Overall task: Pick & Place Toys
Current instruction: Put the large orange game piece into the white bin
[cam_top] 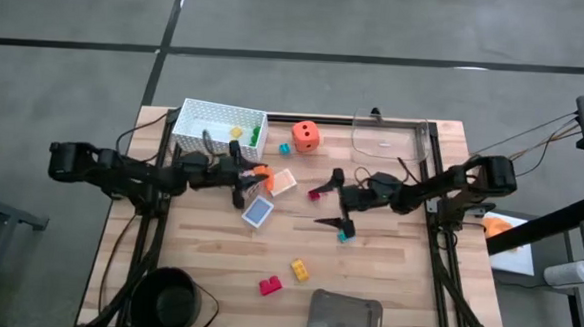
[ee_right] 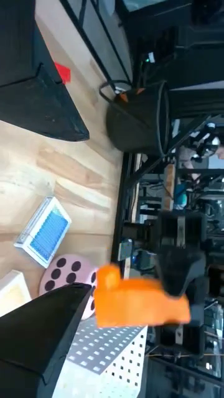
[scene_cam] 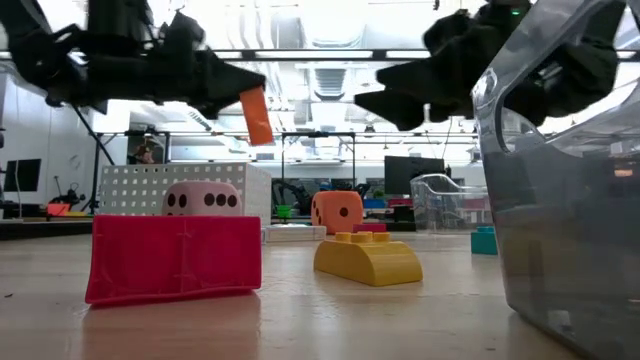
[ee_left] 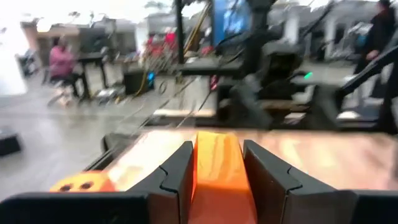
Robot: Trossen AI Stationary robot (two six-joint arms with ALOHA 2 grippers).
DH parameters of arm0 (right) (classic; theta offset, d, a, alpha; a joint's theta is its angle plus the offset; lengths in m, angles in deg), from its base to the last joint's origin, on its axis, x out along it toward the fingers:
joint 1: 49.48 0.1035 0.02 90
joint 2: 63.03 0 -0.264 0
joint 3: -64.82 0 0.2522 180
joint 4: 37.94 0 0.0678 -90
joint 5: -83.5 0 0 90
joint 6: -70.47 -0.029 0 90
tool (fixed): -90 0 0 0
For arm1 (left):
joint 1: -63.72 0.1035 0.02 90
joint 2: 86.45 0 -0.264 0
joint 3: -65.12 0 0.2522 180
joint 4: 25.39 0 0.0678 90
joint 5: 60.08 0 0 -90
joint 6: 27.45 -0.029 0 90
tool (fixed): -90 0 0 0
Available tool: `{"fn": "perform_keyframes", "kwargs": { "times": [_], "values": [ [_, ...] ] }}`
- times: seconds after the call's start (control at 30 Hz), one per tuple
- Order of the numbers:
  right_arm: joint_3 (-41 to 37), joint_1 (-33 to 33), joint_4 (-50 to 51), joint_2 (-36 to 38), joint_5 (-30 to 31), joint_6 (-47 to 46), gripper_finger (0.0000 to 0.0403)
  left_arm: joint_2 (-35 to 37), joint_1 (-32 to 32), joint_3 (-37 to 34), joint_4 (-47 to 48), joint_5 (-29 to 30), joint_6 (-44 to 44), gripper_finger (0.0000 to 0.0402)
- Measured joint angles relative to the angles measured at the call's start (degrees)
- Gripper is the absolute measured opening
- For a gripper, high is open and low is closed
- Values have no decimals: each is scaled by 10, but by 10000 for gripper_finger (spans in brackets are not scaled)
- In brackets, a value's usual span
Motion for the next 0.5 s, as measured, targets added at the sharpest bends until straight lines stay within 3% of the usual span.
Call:
{"fn": "perform_keyframes", "kwargs": {
  "times": [0.17, 0.33, 0.5],
  "values": [
    [-19, 2, -7, 8, 4, -2, 389, 0, 55, 57, 77, 5, -9, 112],
    [-21, 6, -4, 3, 4, -1, 389, 0, 108, 87, 88, 31, -4, 112],
    [-23, 6, -5, 4, 4, -1, 389, 5, 148, 91, 125, 185, -9, 112]
  ]
}}
